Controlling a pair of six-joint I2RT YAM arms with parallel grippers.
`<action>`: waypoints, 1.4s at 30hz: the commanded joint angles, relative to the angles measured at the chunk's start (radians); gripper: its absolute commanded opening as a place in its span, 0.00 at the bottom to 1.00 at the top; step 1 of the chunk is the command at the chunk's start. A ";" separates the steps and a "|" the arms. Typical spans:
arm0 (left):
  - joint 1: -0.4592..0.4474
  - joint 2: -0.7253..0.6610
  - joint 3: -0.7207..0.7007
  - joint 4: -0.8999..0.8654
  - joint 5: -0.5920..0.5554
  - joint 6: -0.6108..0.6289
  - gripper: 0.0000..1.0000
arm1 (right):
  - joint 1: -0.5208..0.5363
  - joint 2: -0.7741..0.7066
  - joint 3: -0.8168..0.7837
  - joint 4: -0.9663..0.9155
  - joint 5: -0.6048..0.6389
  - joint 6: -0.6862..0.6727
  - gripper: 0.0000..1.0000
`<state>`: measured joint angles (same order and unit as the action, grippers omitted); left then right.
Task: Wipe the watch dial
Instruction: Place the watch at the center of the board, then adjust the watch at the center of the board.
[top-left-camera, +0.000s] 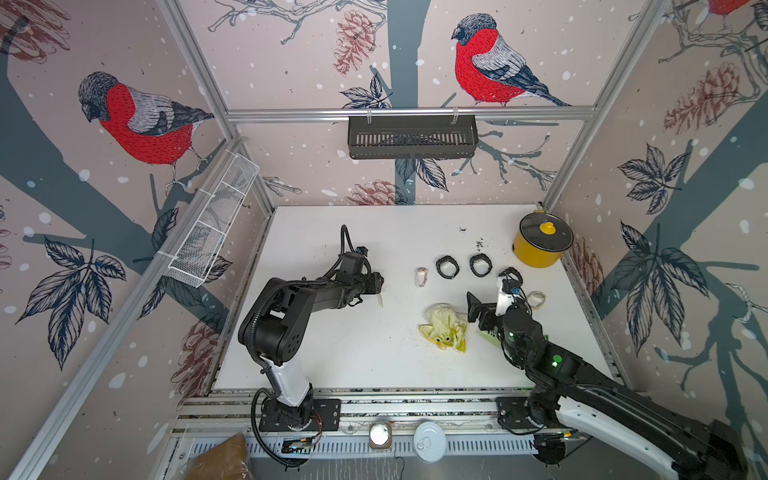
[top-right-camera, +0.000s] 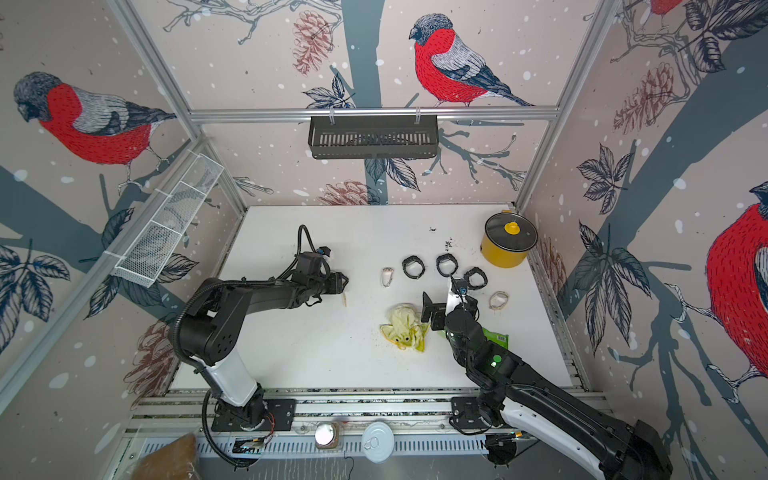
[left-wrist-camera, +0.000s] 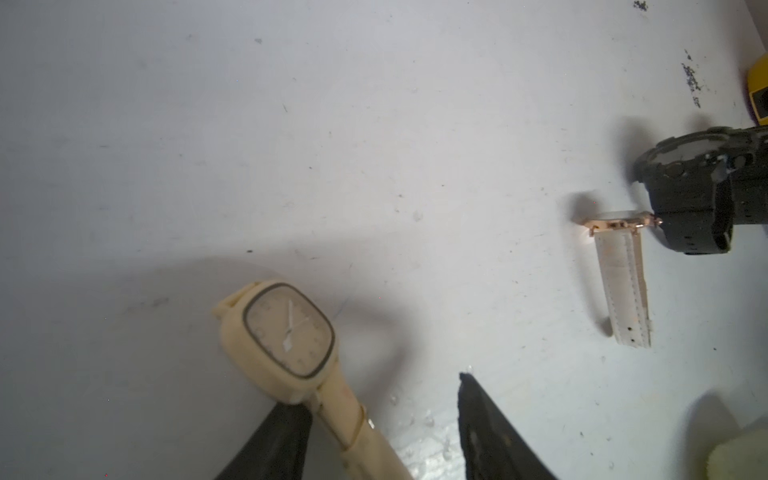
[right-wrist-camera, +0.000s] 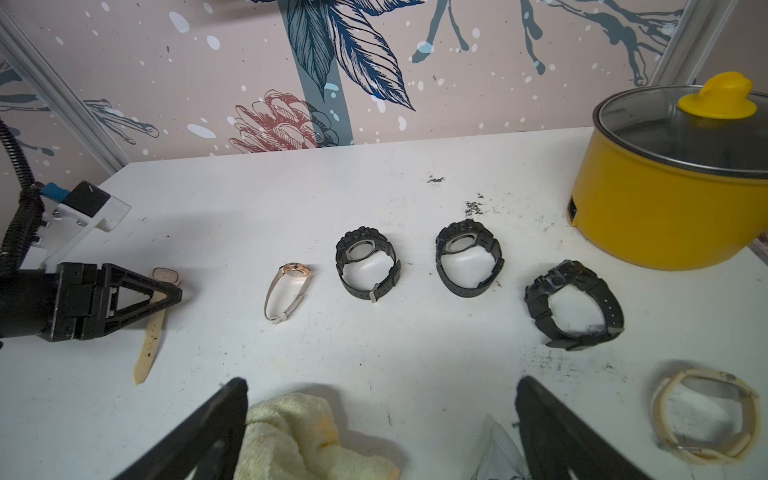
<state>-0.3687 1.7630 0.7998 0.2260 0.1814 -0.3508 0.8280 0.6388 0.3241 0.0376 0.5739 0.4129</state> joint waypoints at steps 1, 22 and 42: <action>0.004 -0.007 -0.007 -0.218 -0.076 -0.006 0.57 | -0.014 0.017 0.010 0.011 0.011 -0.009 1.00; 0.010 -0.013 -0.078 -0.095 0.142 -0.102 0.41 | 0.197 0.923 0.290 0.660 -0.563 -0.246 0.57; 0.010 -0.003 -0.096 -0.051 0.177 -0.121 0.41 | 0.085 1.427 0.574 0.655 -0.519 -0.310 0.36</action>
<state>-0.3611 1.7439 0.7086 0.3298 0.3641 -0.4637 0.9276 2.0468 0.8871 0.7052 0.0322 0.1020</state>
